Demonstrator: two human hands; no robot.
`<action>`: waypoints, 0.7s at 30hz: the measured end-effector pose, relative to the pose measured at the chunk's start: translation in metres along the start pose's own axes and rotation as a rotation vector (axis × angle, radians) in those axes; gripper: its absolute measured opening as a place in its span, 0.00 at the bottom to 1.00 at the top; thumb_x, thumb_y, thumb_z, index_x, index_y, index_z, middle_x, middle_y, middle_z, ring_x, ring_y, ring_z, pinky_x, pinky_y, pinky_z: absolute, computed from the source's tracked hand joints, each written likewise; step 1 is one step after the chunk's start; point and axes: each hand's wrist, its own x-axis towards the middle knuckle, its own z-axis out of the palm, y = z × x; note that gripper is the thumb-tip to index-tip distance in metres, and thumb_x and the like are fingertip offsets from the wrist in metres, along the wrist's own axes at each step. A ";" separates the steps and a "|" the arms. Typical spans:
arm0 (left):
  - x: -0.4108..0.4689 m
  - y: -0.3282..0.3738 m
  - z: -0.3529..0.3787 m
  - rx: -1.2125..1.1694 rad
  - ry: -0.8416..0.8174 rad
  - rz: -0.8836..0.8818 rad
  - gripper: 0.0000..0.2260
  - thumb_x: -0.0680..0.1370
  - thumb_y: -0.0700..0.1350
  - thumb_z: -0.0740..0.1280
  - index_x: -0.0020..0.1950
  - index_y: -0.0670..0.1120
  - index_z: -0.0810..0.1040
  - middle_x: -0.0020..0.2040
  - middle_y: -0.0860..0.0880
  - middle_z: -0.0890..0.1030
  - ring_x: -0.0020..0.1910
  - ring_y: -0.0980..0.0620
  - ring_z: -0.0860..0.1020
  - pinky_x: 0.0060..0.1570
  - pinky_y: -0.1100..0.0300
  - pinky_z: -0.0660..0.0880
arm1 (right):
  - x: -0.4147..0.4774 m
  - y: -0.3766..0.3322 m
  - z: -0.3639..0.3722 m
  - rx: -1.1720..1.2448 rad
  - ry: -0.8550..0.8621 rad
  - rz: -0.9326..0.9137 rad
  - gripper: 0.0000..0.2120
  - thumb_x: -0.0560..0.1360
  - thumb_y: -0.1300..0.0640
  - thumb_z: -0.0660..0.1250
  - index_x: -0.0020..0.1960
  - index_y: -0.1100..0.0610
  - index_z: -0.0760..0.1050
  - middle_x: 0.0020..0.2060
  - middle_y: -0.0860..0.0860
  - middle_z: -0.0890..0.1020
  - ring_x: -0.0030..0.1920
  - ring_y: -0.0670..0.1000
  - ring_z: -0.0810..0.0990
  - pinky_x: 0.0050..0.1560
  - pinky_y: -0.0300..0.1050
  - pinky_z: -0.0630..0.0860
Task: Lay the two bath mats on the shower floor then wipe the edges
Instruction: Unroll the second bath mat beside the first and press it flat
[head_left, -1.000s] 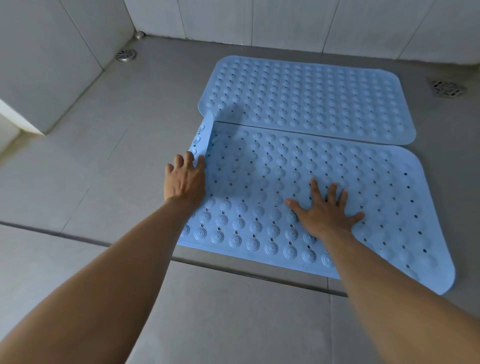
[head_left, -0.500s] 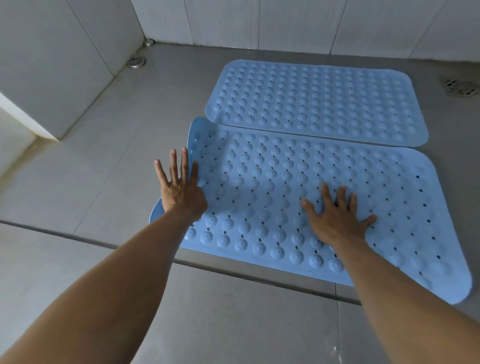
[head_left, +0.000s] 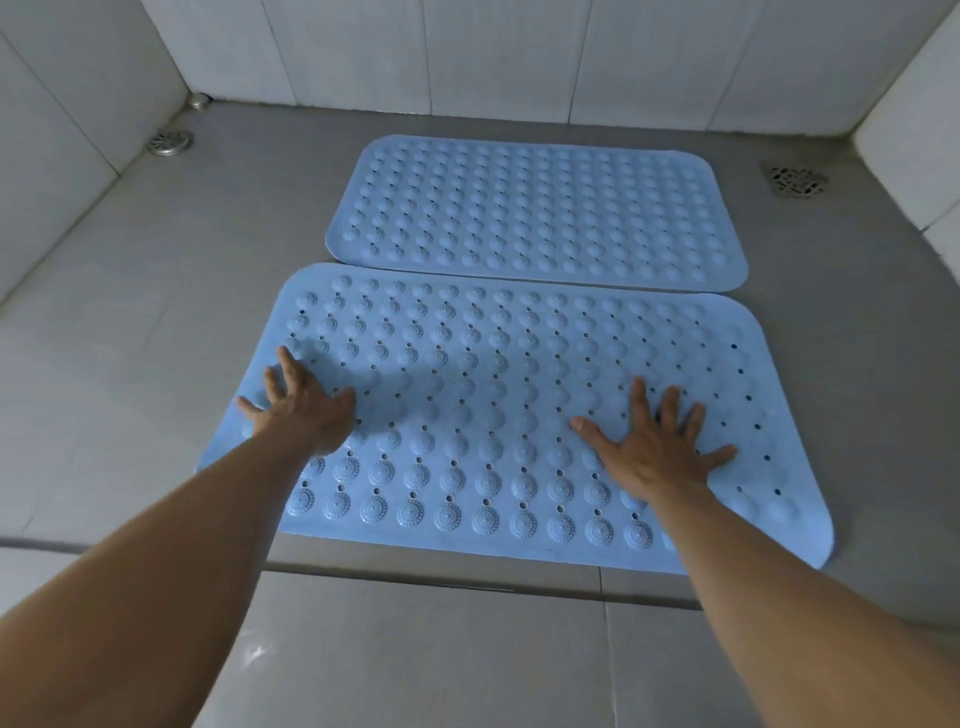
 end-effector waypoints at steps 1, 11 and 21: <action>0.001 -0.003 0.003 -0.016 -0.014 0.006 0.35 0.80 0.66 0.42 0.81 0.48 0.37 0.80 0.47 0.32 0.80 0.44 0.38 0.71 0.28 0.42 | 0.000 0.002 -0.001 0.007 -0.004 0.010 0.56 0.57 0.12 0.38 0.77 0.38 0.30 0.79 0.54 0.33 0.78 0.63 0.32 0.67 0.80 0.39; 0.005 -0.001 0.013 0.000 0.036 0.114 0.28 0.79 0.67 0.40 0.78 0.66 0.36 0.81 0.43 0.37 0.79 0.36 0.39 0.70 0.28 0.46 | 0.004 0.011 -0.012 0.050 -0.034 0.062 0.58 0.52 0.10 0.41 0.75 0.32 0.28 0.77 0.57 0.28 0.76 0.66 0.29 0.66 0.81 0.37; 0.009 0.003 0.013 0.024 0.059 0.134 0.28 0.78 0.69 0.39 0.77 0.67 0.36 0.81 0.45 0.37 0.79 0.37 0.40 0.70 0.31 0.50 | 0.006 0.016 -0.019 0.068 -0.050 0.049 0.58 0.53 0.11 0.43 0.75 0.32 0.30 0.77 0.57 0.29 0.76 0.66 0.30 0.66 0.82 0.38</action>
